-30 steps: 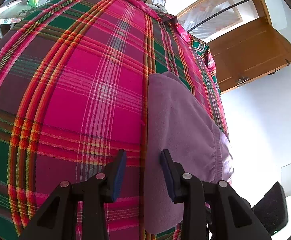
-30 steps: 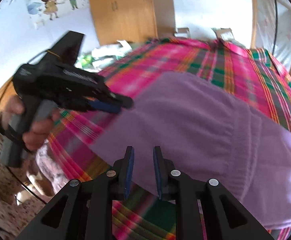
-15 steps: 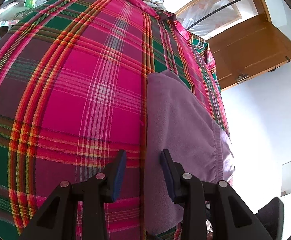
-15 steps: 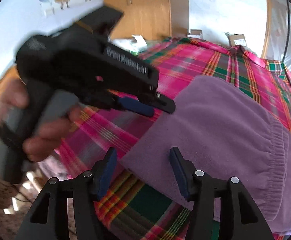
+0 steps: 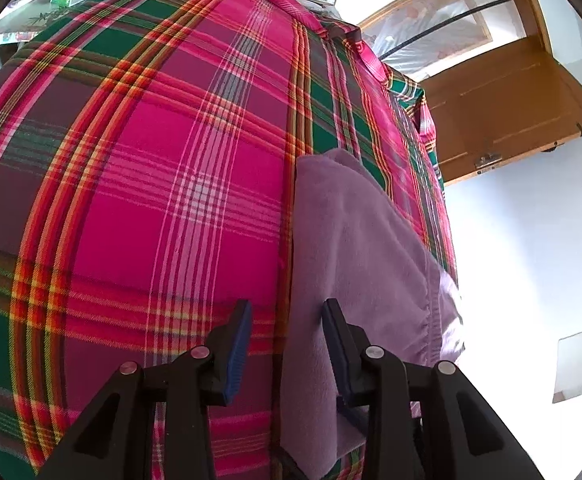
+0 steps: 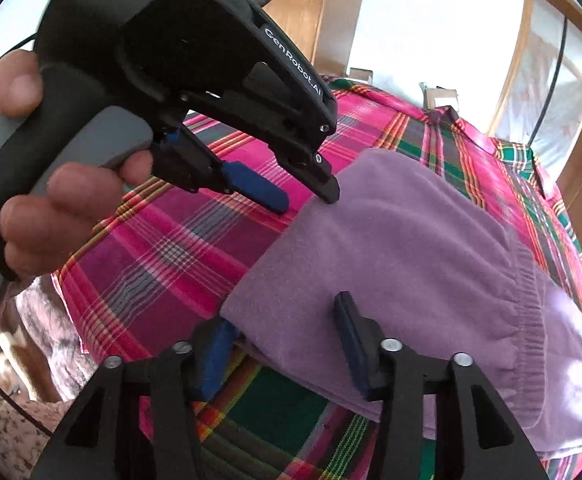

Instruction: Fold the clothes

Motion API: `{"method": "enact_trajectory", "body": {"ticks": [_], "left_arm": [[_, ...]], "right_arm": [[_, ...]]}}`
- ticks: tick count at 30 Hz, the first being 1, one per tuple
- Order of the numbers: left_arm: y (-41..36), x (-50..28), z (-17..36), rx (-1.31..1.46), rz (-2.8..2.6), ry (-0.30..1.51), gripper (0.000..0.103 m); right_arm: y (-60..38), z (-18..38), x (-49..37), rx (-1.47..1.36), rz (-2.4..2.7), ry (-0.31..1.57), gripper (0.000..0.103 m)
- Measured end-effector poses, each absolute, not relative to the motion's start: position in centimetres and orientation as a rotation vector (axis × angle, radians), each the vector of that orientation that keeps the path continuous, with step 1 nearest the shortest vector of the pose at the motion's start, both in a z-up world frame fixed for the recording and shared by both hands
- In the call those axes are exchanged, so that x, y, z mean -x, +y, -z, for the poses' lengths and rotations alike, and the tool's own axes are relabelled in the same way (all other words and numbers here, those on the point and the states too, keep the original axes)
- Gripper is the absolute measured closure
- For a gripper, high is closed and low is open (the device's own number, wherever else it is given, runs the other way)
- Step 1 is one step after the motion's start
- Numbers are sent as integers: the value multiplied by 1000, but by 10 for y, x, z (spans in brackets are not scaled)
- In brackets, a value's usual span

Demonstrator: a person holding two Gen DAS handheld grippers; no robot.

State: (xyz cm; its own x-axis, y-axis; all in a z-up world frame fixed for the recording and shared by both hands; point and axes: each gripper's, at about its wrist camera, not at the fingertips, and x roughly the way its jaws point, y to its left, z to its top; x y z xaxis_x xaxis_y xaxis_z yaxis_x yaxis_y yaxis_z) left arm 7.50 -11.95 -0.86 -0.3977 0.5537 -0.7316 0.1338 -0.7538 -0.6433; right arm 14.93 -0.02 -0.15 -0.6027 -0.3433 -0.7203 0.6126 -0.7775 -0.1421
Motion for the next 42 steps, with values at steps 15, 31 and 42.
{"method": "enact_trajectory", "body": {"ticks": [15,31,42], "left_arm": [[-108,-43,15,1529,-2099,-1049,57],[-99,-14,33,1481,-1991,-1107,88],[-127,-17,21,1391,-2012,-1140,91]], "right_arm": [[20,-25,-156,-827,2414,377,90],[19,-26,-164,-830,2395,363,90],[-6,-33,-169,-796,2364,430,91]]}}
